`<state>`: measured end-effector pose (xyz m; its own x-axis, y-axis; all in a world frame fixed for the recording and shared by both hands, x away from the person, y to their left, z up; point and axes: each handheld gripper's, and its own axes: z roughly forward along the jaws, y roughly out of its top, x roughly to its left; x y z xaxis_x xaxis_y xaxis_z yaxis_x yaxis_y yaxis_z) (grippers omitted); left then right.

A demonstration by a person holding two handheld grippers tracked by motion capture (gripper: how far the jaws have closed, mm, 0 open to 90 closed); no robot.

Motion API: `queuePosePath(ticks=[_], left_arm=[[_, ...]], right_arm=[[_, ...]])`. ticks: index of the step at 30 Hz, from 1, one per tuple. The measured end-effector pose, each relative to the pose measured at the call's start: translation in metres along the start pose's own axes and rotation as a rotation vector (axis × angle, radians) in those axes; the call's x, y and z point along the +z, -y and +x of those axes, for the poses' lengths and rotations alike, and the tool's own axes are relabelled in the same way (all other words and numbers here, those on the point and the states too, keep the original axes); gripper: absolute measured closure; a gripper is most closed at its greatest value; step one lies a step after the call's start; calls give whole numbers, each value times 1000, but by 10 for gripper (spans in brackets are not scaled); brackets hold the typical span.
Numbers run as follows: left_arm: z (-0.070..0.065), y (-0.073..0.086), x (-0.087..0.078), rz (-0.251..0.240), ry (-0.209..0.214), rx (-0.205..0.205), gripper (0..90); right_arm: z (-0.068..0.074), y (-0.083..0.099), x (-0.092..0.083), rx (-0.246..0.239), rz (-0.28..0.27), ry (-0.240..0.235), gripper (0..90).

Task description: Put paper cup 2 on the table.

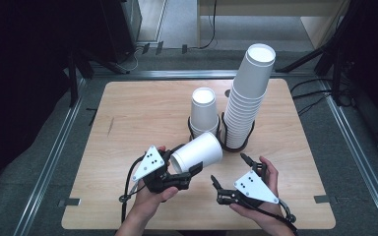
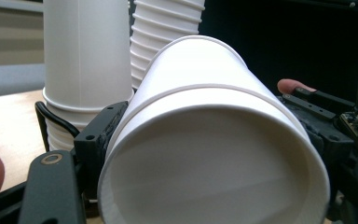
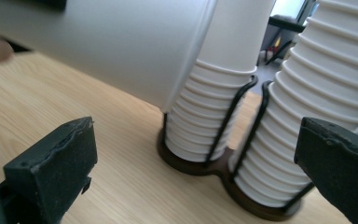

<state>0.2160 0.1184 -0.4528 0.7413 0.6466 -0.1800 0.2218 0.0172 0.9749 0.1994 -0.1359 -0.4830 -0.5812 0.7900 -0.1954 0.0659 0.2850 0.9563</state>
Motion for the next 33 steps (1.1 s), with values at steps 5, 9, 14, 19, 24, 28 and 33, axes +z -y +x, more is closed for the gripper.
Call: queuePosePath(ticks=[5,9,14,19,24,28,33], left_arm=[[-2,0,-1,-22,-12,4,225],[-1,0,-2,-47,-13,-8,225],[-1,1,-3,-76,-22,-8,225],[-3,2,-3,-96,-25,-5,225],[-3,2,-4,-115,-24,-8,225],[-1,3,-5,-133,-21,-10,224],[-1,4,-6,-146,-23,-6,224]], right_arm=[[1,-6,-1,103,-24,-40,0],[1,-9,-2,175,-34,-53,0],[-4,-12,-4,342,-24,-80,0],[-4,-17,-5,405,-36,-93,0],[-4,-20,-4,491,-40,-117,0],[0,-23,-3,592,-51,-143,0],[-1,-22,-1,780,-70,-186,0]])
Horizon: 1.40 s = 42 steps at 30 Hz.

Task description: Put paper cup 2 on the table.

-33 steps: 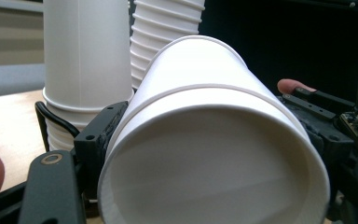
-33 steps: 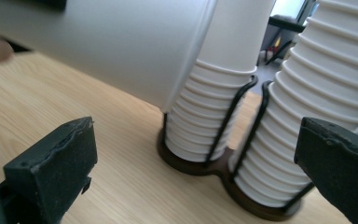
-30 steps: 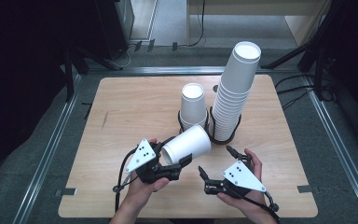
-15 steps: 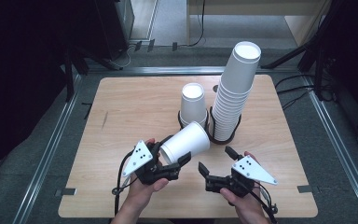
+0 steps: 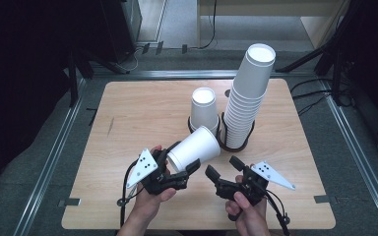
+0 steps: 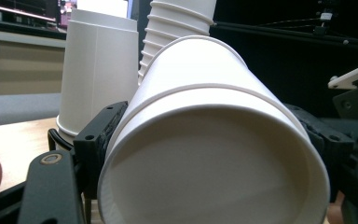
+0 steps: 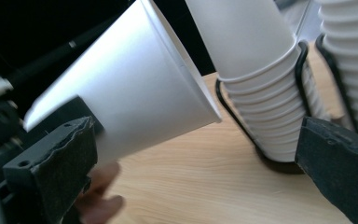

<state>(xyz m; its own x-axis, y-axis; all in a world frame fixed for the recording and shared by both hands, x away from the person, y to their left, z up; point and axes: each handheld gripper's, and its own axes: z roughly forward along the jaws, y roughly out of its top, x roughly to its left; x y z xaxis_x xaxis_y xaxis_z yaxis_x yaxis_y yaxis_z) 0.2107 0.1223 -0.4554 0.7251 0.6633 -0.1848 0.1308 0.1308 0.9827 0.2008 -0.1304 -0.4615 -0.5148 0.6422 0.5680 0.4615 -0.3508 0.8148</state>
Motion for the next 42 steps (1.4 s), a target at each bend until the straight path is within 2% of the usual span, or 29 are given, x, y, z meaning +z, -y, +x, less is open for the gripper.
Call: queuePosePath(ticks=[3,10,15,19,25,31,42], left_arm=[[-1,1,0,-6,-1,2,223],[-1,3,1,-15,-6,8,223],[-2,5,2,-20,-17,34,223],[-4,7,4,-27,-15,40,223],[-7,9,5,-28,-13,51,222],[-11,11,7,-25,-9,69,222],[-17,15,11,-11,11,92,222]], right_arm=[[1,2,3,86,-12,-33,0],[-3,7,9,308,-48,-70,0],[-4,8,12,454,-71,-105,0],[-3,10,16,564,-86,-105,0],[1,9,18,657,-105,-98,0],[3,10,24,740,-104,-123,0],[5,8,34,788,-91,-161,0]])
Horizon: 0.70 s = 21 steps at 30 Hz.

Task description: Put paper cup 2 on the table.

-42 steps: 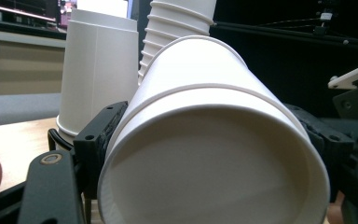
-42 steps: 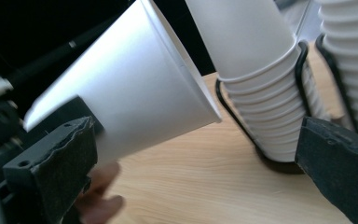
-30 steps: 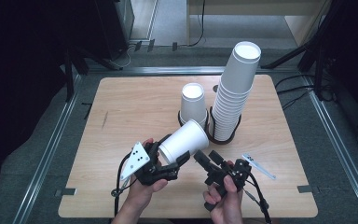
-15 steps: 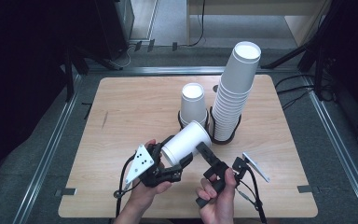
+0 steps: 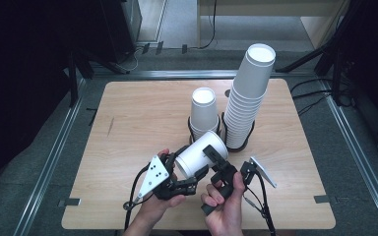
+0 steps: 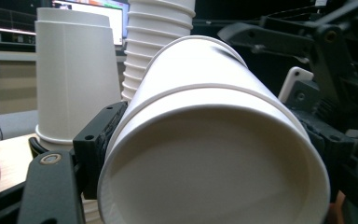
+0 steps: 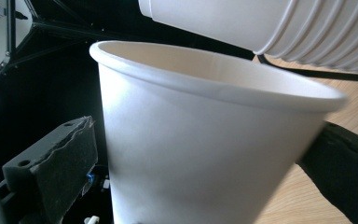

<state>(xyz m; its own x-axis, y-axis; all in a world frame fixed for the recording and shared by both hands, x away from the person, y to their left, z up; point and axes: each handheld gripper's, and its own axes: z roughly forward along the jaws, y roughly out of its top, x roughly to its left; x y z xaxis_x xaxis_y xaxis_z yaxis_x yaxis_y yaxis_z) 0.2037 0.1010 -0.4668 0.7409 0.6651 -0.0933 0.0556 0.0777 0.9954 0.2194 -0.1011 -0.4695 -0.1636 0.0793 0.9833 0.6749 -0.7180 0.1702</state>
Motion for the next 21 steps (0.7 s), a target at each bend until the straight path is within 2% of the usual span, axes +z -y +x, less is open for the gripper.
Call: queuePosePath(ticks=[8,10,12,16,21], left_arm=[[-2,2,1,-3,18,5,222],[-3,1,1,-5,7,14,220],[-3,0,1,2,4,21,212],[1,0,-1,16,26,14,202],[-1,-5,-4,32,17,7,176]], right_arm=[[-2,-2,3,31,10,-28,2],[-3,-2,3,54,4,-31,81],[-5,-2,2,72,-3,-35,110],[-7,0,2,57,-18,-42,131],[-7,3,3,54,-18,-50,154]])
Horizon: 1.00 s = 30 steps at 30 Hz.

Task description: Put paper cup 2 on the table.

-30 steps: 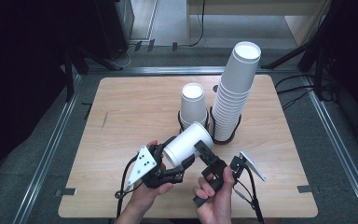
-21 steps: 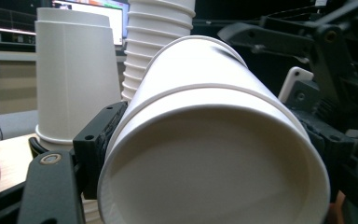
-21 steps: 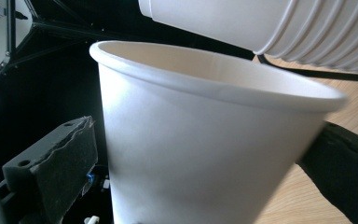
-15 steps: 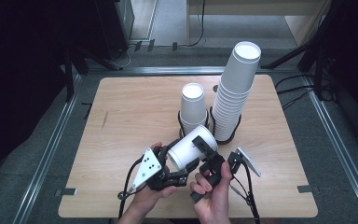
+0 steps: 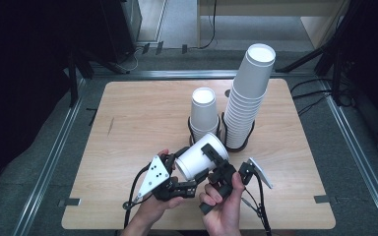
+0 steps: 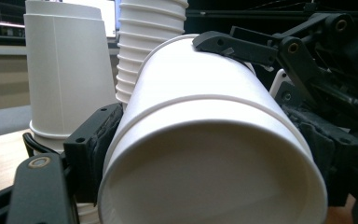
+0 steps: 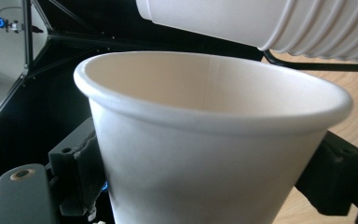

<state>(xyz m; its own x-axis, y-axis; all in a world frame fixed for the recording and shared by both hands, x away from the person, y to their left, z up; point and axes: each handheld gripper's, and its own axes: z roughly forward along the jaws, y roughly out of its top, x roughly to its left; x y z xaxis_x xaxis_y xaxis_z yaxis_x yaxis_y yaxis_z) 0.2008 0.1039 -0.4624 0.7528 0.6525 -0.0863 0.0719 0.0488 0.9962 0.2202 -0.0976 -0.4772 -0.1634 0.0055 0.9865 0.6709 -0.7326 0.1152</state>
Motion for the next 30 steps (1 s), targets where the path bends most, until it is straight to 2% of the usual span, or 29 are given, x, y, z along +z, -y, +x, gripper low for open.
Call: queuePosePath(ticks=[4,7,13,19,23,27,30], left_arm=[[0,-4,-2,1,15,-6,95],[4,-6,-3,2,22,-35,20],[10,-7,-6,12,20,-62,0],[14,-7,-6,16,10,-77,0],[15,-7,-6,17,14,-86,0],[14,-6,-5,24,23,-89,0],[14,-5,-5,30,24,-92,0]], right_arm=[[3,-1,-2,-38,-29,1,157],[4,-2,-4,-76,-44,22,158],[6,-9,-9,-171,-79,44,158],[7,-18,-14,-341,-125,84,155],[10,-23,-17,-463,-139,111,154],[13,-26,-20,-607,-155,134,153],[15,-28,-22,-684,-159,161,153]])
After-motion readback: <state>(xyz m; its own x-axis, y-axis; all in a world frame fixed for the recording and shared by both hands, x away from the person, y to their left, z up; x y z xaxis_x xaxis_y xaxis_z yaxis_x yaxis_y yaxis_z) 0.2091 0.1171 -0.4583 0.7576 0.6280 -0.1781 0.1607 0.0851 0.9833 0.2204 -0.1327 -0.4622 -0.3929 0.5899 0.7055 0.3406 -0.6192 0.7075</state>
